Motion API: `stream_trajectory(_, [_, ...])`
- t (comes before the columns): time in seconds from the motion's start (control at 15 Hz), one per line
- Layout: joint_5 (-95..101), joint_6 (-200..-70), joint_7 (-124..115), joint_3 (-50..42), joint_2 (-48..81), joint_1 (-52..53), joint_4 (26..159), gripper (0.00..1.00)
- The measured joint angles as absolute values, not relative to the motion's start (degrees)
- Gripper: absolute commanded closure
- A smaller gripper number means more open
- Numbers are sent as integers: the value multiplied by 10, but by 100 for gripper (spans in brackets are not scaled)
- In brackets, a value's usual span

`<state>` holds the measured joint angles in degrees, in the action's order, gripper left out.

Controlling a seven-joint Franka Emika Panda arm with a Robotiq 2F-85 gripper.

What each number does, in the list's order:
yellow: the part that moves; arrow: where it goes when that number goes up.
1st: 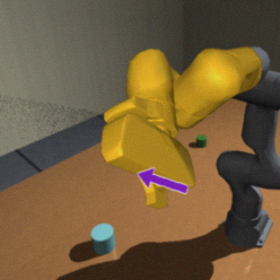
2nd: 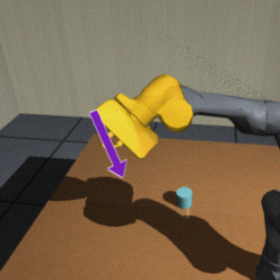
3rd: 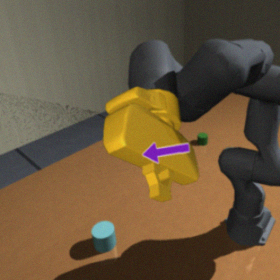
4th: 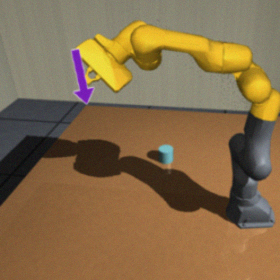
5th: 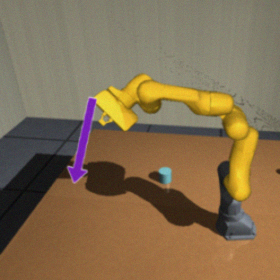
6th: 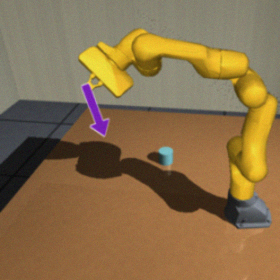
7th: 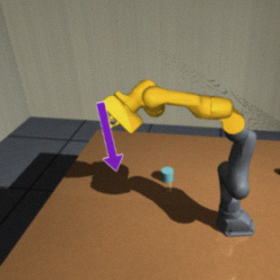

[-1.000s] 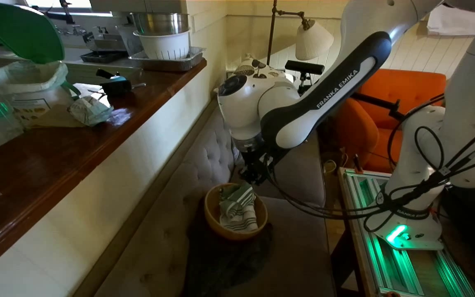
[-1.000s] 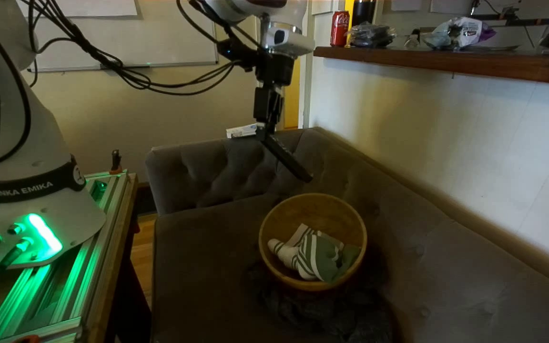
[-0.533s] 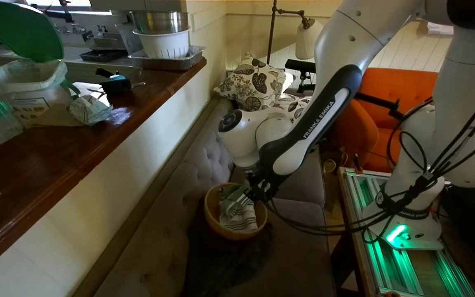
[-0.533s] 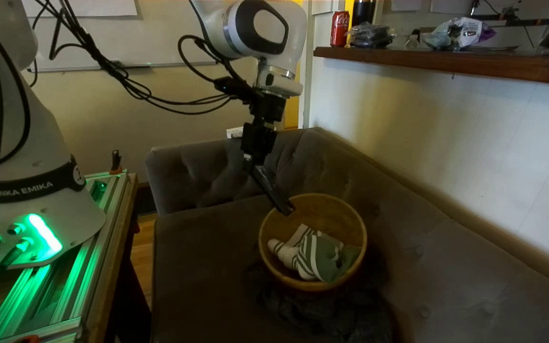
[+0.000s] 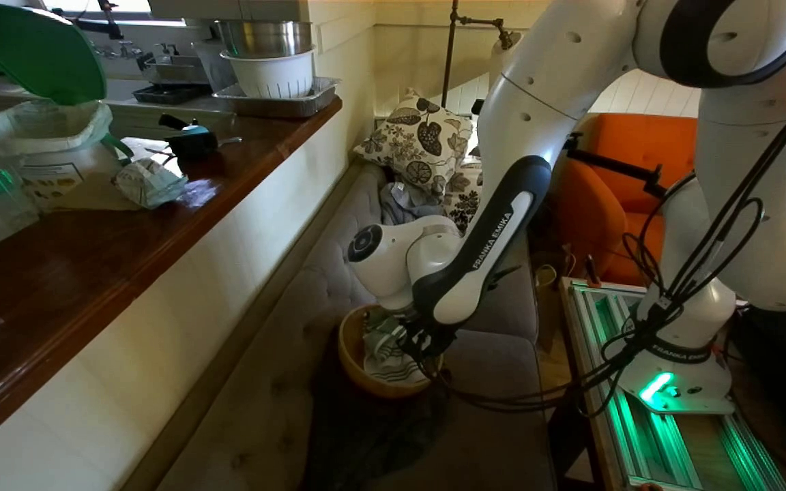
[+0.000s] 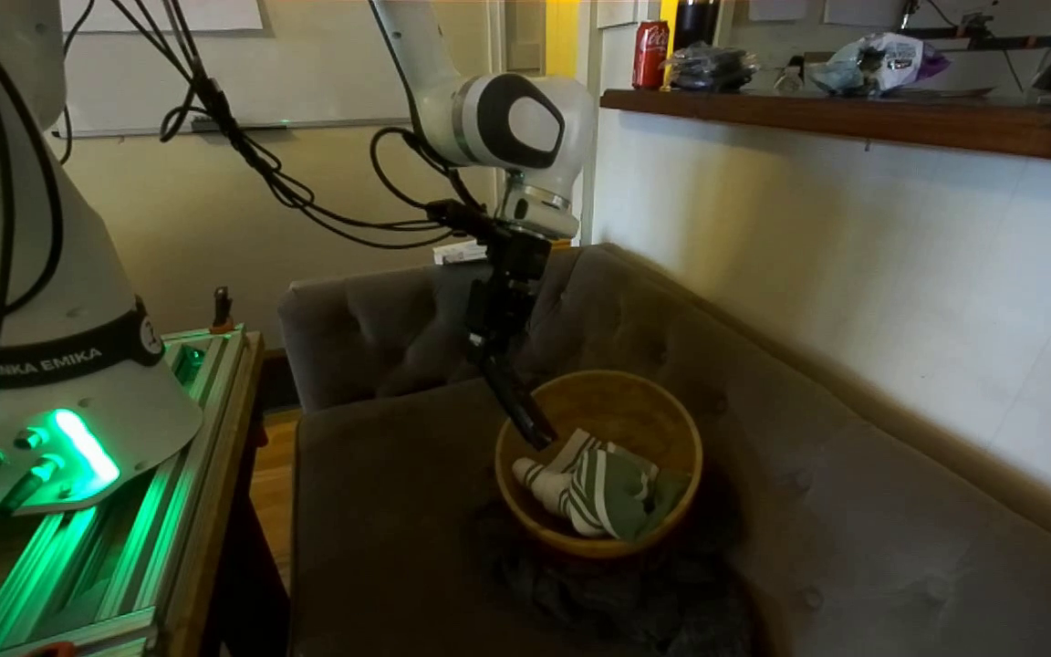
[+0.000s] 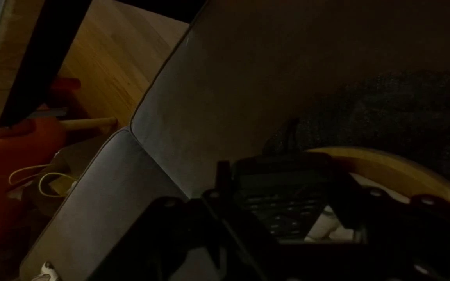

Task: Put the black remote control in the wooden bowl.

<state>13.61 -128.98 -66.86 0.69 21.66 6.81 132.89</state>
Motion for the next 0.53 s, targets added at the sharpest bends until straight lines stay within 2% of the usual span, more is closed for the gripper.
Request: stream_trajectory(0.53, [23,-1422,-495,9,215,38,1334,64])
